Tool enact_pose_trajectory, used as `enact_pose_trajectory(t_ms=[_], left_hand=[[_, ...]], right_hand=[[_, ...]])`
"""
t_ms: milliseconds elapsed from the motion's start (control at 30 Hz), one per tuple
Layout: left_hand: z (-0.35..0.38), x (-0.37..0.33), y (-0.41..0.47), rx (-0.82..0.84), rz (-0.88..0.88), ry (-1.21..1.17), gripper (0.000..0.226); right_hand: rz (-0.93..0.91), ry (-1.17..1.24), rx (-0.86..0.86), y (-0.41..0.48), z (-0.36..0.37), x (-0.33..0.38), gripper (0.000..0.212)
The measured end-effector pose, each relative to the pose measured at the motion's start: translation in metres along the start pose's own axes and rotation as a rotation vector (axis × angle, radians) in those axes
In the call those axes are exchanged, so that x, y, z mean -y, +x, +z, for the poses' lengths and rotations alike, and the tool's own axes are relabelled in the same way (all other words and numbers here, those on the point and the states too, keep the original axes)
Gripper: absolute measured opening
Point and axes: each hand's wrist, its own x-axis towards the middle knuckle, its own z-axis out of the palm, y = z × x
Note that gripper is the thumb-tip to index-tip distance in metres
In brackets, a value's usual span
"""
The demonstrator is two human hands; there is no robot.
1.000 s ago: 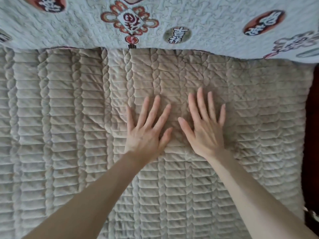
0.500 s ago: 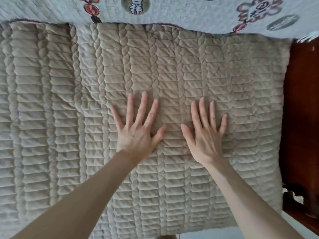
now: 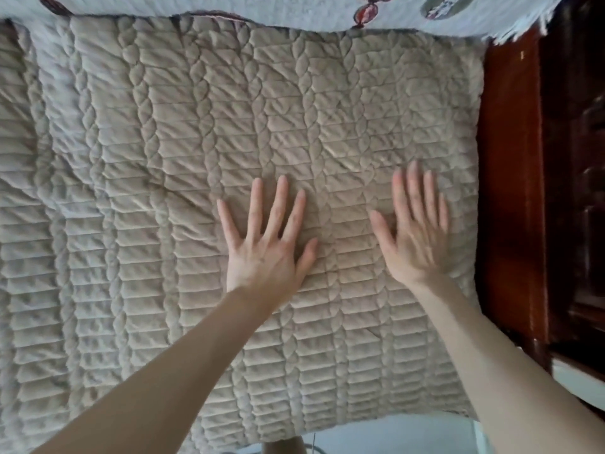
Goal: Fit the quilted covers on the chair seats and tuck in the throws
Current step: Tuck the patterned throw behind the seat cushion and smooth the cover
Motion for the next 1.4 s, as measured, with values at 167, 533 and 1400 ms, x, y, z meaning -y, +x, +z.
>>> enact_pose_trajectory(t_ms=[167,533,1400], left_hand=[[-0.001,-0.021,0.022,0.024,0.048,0.045,0.07],[-0.008,-0.074,0.09,-0.018,0.049,-0.019,0.071],[-0.003,-0.101,0.18,-0.122,-0.017,-0.002,0.068]], right_hand=[[0.101,0.146,0.067,-0.015,-0.007,-0.06,0.079],[0.013,0.241,-0.024,0.074,-0.02,-0.058,0.078],[0.218,0.825,-0.003,0.199,-0.015,-0.078,0.103]])
